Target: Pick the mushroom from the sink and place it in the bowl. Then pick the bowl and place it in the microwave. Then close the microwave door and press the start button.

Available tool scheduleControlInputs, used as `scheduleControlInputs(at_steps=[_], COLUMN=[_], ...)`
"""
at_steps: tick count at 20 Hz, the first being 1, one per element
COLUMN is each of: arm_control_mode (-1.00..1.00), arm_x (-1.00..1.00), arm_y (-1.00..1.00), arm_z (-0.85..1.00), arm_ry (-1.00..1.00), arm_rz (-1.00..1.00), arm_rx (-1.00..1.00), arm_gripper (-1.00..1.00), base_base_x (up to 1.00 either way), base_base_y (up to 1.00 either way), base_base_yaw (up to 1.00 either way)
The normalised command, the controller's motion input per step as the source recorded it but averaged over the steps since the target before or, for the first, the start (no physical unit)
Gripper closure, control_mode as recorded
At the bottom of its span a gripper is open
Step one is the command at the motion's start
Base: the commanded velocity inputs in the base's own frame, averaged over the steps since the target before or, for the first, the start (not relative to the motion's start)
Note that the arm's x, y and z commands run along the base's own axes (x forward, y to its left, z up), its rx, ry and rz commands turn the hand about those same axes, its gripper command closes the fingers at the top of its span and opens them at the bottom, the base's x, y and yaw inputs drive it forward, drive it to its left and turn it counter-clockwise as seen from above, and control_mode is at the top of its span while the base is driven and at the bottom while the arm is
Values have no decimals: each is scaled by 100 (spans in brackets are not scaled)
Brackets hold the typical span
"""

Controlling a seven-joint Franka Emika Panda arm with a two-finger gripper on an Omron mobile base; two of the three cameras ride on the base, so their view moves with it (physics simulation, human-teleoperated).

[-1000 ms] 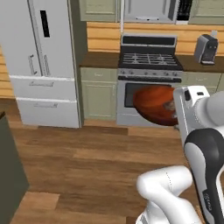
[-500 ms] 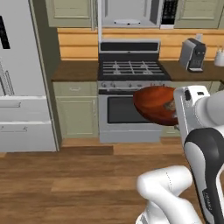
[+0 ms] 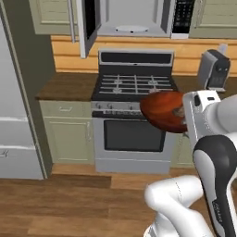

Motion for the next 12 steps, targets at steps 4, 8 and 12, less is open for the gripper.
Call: scheduleControlInputs(at_steps=[4,8,12], arm_control_mode=[100,100,100], arm_x=[0,0,0], arm_y=[0,0,0], arm_z=[0,0,0], arm_ry=[0,0,0], arm_rz=[0,0,0], arm_rx=[0,0,0], arm_gripper=[100,100,100], base_base_x=[100,100,78], base_base_y=[-57,-53,-51], base_base_yaw=[31,29,20])
